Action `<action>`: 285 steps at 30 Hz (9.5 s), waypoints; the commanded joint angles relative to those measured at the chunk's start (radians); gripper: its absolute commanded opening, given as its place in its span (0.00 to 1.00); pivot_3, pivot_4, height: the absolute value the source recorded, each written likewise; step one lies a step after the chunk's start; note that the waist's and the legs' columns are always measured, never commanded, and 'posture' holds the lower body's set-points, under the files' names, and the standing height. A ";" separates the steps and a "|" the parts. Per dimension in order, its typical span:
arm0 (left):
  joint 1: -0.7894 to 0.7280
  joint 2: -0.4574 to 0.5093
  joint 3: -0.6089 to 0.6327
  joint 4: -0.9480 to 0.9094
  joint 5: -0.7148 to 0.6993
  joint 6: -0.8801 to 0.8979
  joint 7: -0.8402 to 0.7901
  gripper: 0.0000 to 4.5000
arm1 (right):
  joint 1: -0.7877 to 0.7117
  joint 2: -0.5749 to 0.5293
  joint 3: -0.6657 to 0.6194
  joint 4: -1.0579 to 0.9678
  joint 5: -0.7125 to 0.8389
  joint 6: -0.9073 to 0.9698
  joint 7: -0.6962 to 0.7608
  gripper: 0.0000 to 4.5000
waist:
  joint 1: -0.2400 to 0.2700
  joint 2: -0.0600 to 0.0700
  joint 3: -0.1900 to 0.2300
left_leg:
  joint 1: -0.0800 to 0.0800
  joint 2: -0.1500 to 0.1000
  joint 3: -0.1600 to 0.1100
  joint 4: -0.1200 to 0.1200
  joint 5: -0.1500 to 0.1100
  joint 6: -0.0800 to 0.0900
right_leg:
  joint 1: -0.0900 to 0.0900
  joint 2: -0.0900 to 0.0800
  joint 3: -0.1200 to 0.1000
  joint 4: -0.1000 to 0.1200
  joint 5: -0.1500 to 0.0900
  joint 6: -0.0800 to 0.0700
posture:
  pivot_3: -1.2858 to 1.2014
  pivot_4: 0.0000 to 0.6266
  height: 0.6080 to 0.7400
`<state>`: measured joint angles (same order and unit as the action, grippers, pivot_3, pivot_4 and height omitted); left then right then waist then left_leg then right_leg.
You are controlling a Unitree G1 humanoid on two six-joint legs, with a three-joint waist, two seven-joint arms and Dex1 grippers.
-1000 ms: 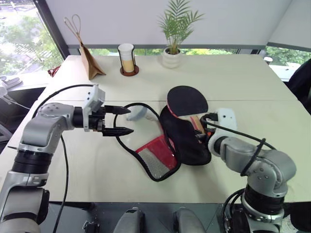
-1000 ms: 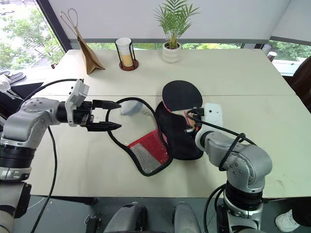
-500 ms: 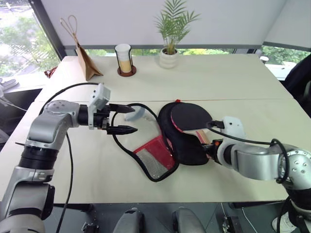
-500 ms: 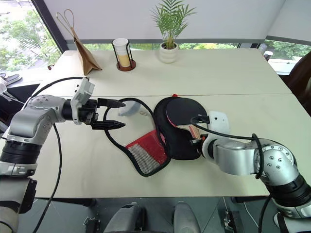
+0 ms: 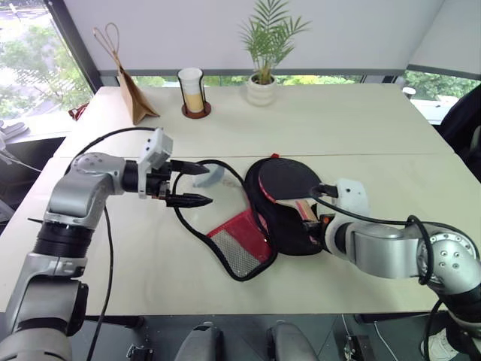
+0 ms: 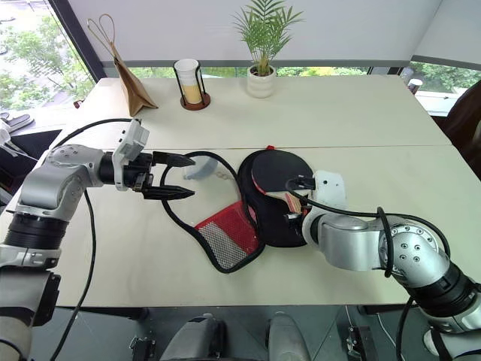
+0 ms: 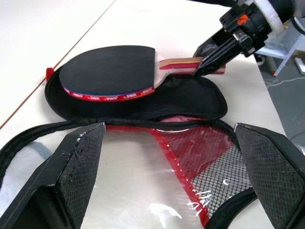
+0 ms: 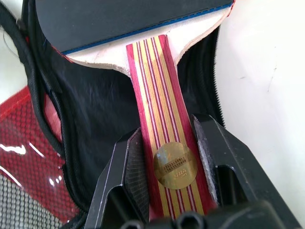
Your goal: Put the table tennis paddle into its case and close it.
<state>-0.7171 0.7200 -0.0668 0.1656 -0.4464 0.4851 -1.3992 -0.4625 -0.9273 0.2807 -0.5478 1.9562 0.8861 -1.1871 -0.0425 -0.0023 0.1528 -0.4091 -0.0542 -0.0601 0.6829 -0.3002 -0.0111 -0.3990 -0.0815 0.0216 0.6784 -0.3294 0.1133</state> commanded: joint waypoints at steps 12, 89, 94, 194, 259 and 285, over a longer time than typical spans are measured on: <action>-0.010 0.011 0.008 -0.014 0.008 -0.016 -0.017 1.00 | -0.034 -0.013 0.056 0.028 0.016 0.011 0.030 0.25 | 0.001 0.000 0.000 | 0.000 0.000 0.000 0.000 0.000 0.000 | 0.000 0.000 0.000 -0.001 0.000 0.000 | 0.52 0.24 1.00; 0.129 -0.109 0.141 0.047 -0.210 0.358 0.118 0.01 | 0.253 -0.168 -0.628 -0.109 -1.048 0.003 1.900 1.00 | 0.033 0.000 0.000 | 0.001 0.000 0.000 0.001 -0.002 0.003 | 0.004 -0.001 0.000 -0.008 0.000 0.000 | 0.52 0.24 1.00; 0.036 -0.164 0.183 0.032 -0.306 0.486 0.180 0.01 | 0.271 -0.180 -0.749 -0.117 -0.998 0.065 1.868 1.00 | 0.041 0.000 0.000 | 0.001 0.000 0.000 0.002 -0.002 0.003 | 0.005 -0.001 0.000 -0.008 0.000 0.000 | 0.52 0.24 1.00; 0.009 -0.207 0.183 -0.026 -0.079 0.101 0.430 0.87 | 0.145 0.204 -0.325 0.551 -1.201 0.244 2.065 1.00 | 0.025 -0.004 -0.002 | 0.003 -0.002 -0.001 0.001 0.000 0.000 | 0.000 0.000 0.001 0.003 0.000 0.000 | 0.52 0.24 1.00; 0.079 -0.170 0.165 -0.087 -0.075 0.083 0.420 0.88 | 0.288 0.094 -0.466 0.387 -1.141 0.342 2.107 0.67 | 0.033 -0.009 -0.005 | 0.002 -0.002 -0.001 0.000 0.000 0.000 | 0.001 -0.001 0.001 0.001 0.000 0.000 | 0.52 0.24 1.00; 0.128 -0.095 0.026 -0.141 0.013 -0.022 0.262 0.88 | 0.216 0.040 -0.335 0.211 -1.405 -0.164 2.087 1.00 | 0.034 -0.008 -0.004 | 0.002 -0.002 -0.002 0.000 0.000 0.000 | 0.001 -0.001 0.001 -0.001 0.000 0.000 | 0.52 0.24 1.00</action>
<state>-0.5851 0.6218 -0.0331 0.0550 -0.4469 0.4931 -1.1313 -0.2498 -0.8868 -0.0534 -0.3460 0.5833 0.7819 0.8904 -0.0088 -0.0104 0.1484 -0.4072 -0.0559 -0.0616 0.6830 -0.3004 -0.0113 -0.3975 -0.0824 0.0226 0.6777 -0.3292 0.1135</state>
